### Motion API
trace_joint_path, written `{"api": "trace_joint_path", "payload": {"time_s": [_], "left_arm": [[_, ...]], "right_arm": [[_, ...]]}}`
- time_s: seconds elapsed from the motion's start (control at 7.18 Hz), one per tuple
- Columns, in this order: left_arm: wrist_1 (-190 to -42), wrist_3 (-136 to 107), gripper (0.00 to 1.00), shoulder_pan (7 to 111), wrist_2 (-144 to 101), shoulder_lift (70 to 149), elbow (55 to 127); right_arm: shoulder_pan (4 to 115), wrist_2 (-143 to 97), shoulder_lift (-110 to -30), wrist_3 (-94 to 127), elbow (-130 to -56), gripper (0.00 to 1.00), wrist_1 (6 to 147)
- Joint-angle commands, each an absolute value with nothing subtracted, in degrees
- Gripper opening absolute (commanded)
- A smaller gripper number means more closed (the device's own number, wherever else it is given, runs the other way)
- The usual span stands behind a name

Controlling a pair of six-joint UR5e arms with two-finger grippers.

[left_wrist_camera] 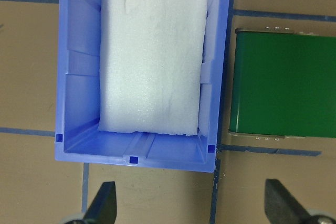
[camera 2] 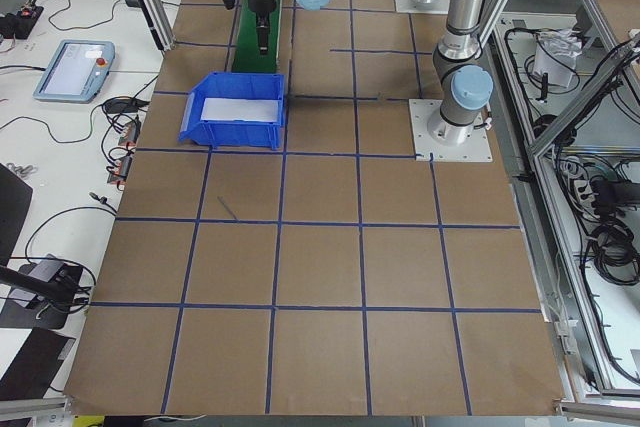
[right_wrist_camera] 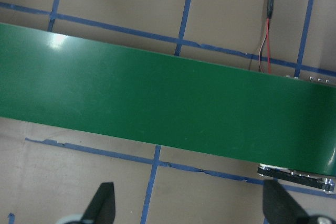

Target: Transport two buttons from left to right

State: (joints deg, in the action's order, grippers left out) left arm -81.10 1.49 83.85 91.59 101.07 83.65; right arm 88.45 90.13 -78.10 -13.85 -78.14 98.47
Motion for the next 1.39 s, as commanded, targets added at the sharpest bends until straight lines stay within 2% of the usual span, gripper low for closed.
{"api": "trace_joint_path", "payload": {"time_s": [0.0,0.42,1.25], "left_arm": [[-81.04,1.58,1.0,83.76,91.23,101.07,83.67],[-80.95,1.58,1.0,83.85,91.23,101.16,83.67],[-80.95,1.58,1.0,83.85,91.5,101.25,83.67]], "right_arm": [[88.86,90.44,-84.09,-9.1,-84.27,1.0,97.13],[88.86,90.35,-85.52,-2.2,-85.17,1.0,89.84],[88.77,90.44,-85.34,-2.9,-85.25,1.0,89.91]]}}
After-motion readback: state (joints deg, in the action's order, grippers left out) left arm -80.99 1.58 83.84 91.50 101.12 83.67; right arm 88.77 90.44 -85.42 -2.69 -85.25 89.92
